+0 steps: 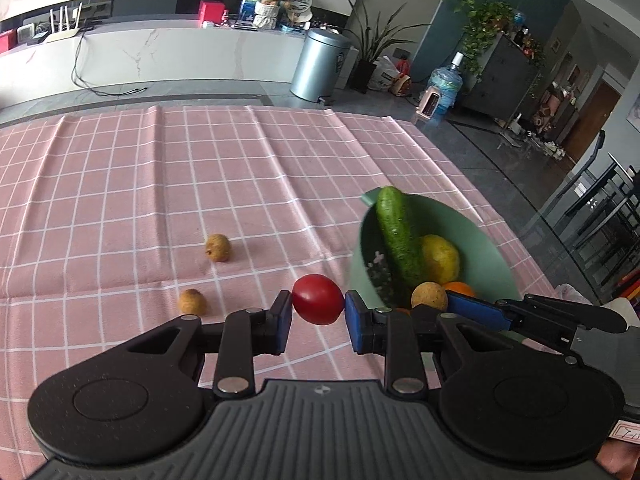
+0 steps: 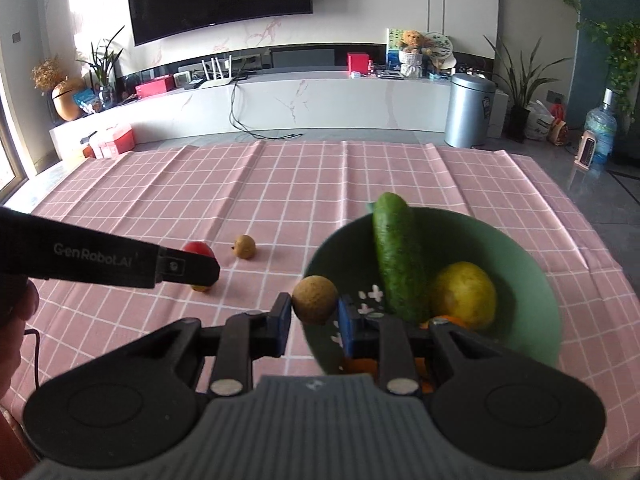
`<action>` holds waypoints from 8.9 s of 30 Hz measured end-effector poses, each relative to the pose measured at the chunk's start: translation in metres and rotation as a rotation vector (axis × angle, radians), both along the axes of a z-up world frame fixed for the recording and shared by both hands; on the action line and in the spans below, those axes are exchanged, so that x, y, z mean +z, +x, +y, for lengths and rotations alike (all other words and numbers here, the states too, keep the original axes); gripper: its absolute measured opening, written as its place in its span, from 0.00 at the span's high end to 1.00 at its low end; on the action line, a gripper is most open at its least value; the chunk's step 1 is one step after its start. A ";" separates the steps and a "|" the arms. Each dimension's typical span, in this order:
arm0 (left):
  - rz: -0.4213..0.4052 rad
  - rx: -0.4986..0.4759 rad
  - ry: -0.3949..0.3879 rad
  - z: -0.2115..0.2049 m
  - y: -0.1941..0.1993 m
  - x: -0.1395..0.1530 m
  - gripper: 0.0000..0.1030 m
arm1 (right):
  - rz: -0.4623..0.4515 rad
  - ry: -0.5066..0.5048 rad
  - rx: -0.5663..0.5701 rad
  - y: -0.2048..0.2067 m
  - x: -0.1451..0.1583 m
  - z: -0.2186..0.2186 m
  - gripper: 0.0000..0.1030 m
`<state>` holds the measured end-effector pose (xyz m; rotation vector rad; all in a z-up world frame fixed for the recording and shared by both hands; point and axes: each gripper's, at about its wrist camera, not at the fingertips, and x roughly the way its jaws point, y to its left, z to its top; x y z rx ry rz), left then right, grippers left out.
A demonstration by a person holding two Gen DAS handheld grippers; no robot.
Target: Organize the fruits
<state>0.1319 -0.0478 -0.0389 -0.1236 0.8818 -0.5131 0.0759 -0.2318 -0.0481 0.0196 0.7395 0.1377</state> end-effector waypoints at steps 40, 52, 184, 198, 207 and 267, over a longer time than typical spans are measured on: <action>0.137 -0.221 0.165 -0.112 0.020 -0.034 0.54 | 0.212 -0.024 -0.019 0.002 -0.019 -0.066 0.78; 0.033 -0.176 0.153 -0.083 0.000 -0.001 0.47 | 0.139 -0.043 -0.067 -0.014 -0.002 -0.055 0.61; 0.010 -0.088 0.108 -0.041 -0.019 -0.001 0.72 | 0.004 0.031 -0.008 -0.052 0.012 -0.008 0.78; 0.050 -0.148 0.159 -0.101 0.008 -0.019 0.72 | 0.087 -0.037 -0.053 -0.020 0.006 -0.083 0.78; 0.055 -0.140 0.208 -0.100 0.023 -0.026 0.72 | 0.127 -0.067 -0.028 0.019 -0.011 -0.092 0.78; -0.026 -0.202 0.263 -0.097 0.022 0.014 0.50 | 0.186 -0.140 0.034 0.024 0.013 -0.099 0.64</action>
